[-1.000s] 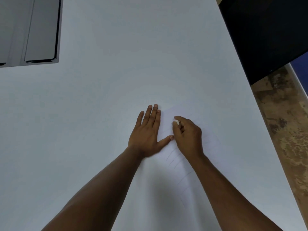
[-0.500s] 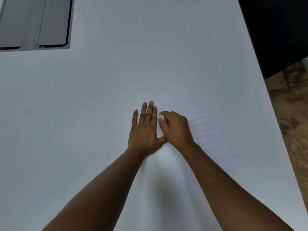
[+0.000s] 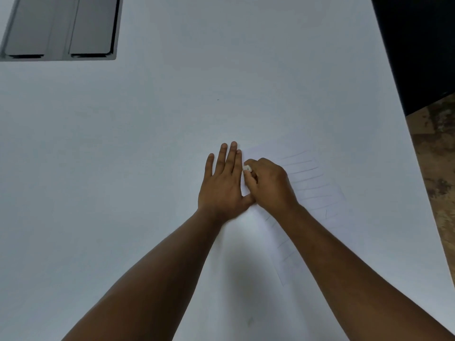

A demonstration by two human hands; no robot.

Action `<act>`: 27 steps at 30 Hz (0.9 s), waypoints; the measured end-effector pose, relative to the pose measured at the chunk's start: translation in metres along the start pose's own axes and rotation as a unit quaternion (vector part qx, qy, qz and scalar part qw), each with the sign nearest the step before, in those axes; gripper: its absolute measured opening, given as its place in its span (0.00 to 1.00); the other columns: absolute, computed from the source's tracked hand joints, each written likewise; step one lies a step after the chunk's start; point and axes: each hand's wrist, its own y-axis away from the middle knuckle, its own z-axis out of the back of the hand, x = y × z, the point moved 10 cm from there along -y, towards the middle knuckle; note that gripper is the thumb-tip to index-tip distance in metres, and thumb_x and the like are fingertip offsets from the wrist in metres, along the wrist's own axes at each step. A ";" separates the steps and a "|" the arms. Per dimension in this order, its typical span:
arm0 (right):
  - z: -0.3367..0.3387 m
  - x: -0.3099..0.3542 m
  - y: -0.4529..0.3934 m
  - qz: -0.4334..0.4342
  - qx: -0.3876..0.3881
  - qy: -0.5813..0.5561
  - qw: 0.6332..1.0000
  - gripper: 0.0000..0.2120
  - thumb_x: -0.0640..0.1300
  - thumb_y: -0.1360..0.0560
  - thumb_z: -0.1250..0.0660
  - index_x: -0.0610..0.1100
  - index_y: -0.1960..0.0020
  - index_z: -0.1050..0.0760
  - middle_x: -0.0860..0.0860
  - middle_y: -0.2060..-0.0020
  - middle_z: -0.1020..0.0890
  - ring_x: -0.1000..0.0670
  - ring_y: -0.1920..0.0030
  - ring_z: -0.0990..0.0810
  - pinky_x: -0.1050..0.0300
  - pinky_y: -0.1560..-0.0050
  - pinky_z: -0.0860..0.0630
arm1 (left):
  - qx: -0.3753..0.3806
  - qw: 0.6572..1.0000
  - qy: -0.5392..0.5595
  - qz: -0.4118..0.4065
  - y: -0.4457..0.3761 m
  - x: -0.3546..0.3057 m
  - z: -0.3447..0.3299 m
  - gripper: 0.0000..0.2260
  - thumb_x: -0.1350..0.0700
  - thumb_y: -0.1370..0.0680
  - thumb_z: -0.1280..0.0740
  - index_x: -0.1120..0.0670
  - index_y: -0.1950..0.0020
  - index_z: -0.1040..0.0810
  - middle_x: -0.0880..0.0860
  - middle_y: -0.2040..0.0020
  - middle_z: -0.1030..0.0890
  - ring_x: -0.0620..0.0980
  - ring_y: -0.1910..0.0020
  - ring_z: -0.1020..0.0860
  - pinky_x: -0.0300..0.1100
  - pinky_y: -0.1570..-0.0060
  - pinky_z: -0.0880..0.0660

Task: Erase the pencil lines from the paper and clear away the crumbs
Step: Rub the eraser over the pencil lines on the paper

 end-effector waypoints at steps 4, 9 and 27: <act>0.024 -0.028 -0.007 -0.062 -0.053 0.039 0.996 0.06 0.38 0.21 0.35 0.39 0.54 0.20 0.46 0.65 0.22 0.50 0.66 0.26 0.61 0.63 0.34 | 0.004 1.000 -0.003 0.015 0.002 0.000 0.003 0.48 0.23 0.23 0.56 0.57 0.16 0.54 0.54 0.15 0.58 0.53 0.17 0.63 0.56 0.19 0.61; 0.025 -0.024 0.001 -0.060 -0.044 -0.040 0.996 0.09 0.40 0.19 0.37 0.42 0.57 0.22 0.51 0.68 0.24 0.52 0.66 0.27 0.61 0.65 0.32 | 0.010 1.000 0.000 0.019 0.001 0.002 0.002 0.49 0.22 0.25 0.58 0.56 0.15 0.56 0.54 0.16 0.61 0.53 0.18 0.65 0.56 0.19 0.61; -0.003 -0.006 -0.006 -0.024 0.015 -0.019 0.999 0.11 0.46 0.18 0.39 0.44 0.49 0.20 0.49 0.61 0.20 0.50 0.62 0.22 0.53 0.60 0.22 | -0.002 1.000 -0.011 0.004 0.000 0.002 -0.002 0.47 0.25 0.24 0.52 0.58 0.16 0.53 0.56 0.15 0.56 0.57 0.17 0.62 0.57 0.19 0.59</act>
